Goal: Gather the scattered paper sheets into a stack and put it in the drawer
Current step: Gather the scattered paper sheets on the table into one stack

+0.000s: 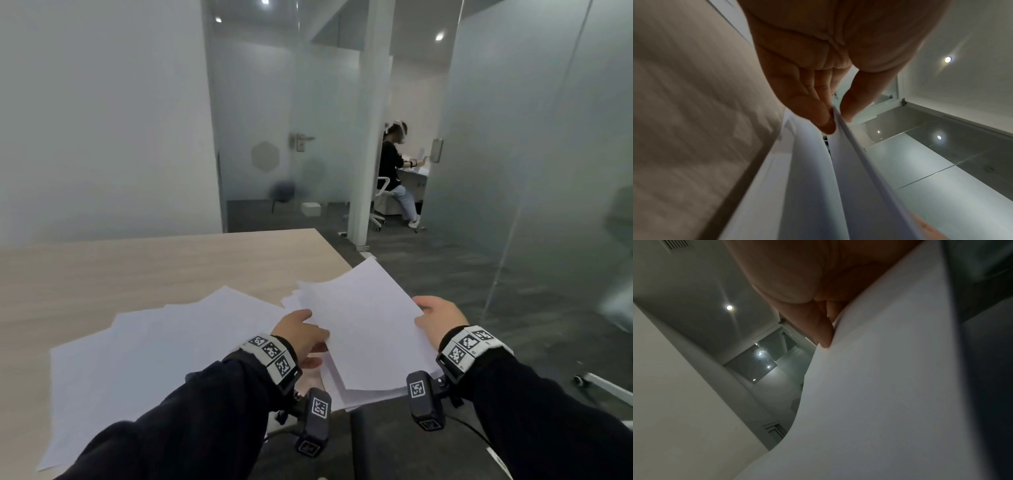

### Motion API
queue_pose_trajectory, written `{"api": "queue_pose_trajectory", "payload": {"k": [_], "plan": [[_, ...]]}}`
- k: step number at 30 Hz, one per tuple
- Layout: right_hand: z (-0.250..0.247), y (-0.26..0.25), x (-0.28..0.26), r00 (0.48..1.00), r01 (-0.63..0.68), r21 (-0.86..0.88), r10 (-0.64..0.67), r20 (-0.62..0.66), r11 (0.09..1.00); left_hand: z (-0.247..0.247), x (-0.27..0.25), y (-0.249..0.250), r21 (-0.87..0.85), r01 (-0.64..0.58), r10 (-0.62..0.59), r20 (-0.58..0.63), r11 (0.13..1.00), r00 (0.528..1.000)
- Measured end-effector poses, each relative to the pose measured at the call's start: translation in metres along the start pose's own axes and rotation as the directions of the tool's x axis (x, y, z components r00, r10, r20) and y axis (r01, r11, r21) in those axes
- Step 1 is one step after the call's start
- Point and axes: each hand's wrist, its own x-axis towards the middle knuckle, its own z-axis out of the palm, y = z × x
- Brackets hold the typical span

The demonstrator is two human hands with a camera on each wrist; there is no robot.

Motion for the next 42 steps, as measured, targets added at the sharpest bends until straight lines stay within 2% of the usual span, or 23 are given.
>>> {"api": "queue_pose_trajectory", "payload": {"k": [3,5,8,11,13,16,18,23,25,27,31,33,34,36,38,40,42], "plan": [[0.003,0.004,0.003,0.999,-0.027,-0.006,0.027,0.027,1.000,-0.003,-0.002,-0.002,0.020,0.006,-0.006,-0.011,1.000,1.000],[0.008,0.003,0.003,0.998,-0.049,-0.016,0.049,0.036,0.999,-0.011,-0.008,0.000,0.091,-0.007,0.010,-0.031,0.996,0.999],[0.015,-0.006,0.002,0.999,-0.044,-0.059,0.043,-0.020,0.997,-0.027,-0.022,0.008,0.219,-0.058,0.071,-0.052,0.974,0.996],[0.030,-0.034,-0.007,0.998,0.058,-0.035,-0.058,-0.010,0.998,-0.047,-0.041,0.019,0.273,-0.134,0.147,-0.028,0.953,0.989],[0.047,-0.061,-0.019,0.987,0.151,0.027,-0.152,0.056,0.988,-0.062,-0.054,0.021,0.355,-0.197,0.219,-0.023,0.914,0.975],[0.082,-0.099,-0.038,0.950,0.242,0.109,-0.258,0.173,0.964,-0.087,-0.073,0.014,0.545,-0.251,0.307,-0.013,0.800,0.952],[0.107,-0.122,-0.048,0.920,0.277,0.134,-0.303,0.249,0.951,-0.105,-0.082,0.003,0.684,-0.213,0.303,-0.012,0.697,0.953],[0.162,-0.166,-0.065,0.840,0.335,0.099,-0.345,0.420,0.937,-0.148,-0.099,-0.026,0.893,-0.013,0.141,-0.057,0.450,0.988],[0.179,-0.177,-0.067,0.820,0.335,0.080,-0.333,0.465,0.939,-0.165,-0.107,-0.038,0.939,0.045,0.059,-0.070,0.342,0.996],[0.192,-0.187,-0.068,0.811,0.334,0.068,-0.323,0.487,0.940,-0.182,-0.114,-0.047,0.955,0.086,-0.008,-0.087,0.283,0.996],[0.207,-0.203,-0.063,0.840,0.231,0.101,-0.251,0.480,0.968,-0.215,-0.118,-0.052,0.932,0.166,-0.048,-0.159,0.323,0.986],[0.212,-0.210,-0.060,0.862,0.144,0.128,-0.188,0.471,0.981,-0.227,-0.119,-0.050,0.906,0.181,-0.042,-0.178,0.384,0.983],[0.213,-0.213,-0.059,0.866,0.107,0.140,-0.162,0.473,0.984,-0.232,-0.119,-0.048,0.874,0.186,-0.029,-0.193,0.449,0.981],[0.216,-0.219,-0.057,0.862,0.059,0.154,-0.128,0.491,0.986,-0.250,-0.117,-0.046,0.736,0.215,0.012,-0.291,0.641,0.957],[0.218,-0.226,-0.055,0.865,-0.003,0.168,-0.082,0.494,0.986,-0.274,-0.114,-0.043,0.570,0.277,0.029,-0.468,0.774,0.883],[0.221,-0.231,-0.055,0.870,-0.058,0.178,-0.038,0.492,0.982,-0.301,-0.110,-0.040,0.417,0.342,-0.017,-0.614,0.843,0.789],[0.223,-0.236,-0.057,0.865,-0.085,0.193,-0.023,0.501,0.978,-0.322,-0.111,-0.035,0.285,0.355,-0.070,-0.686,0.890,0.724]]}}
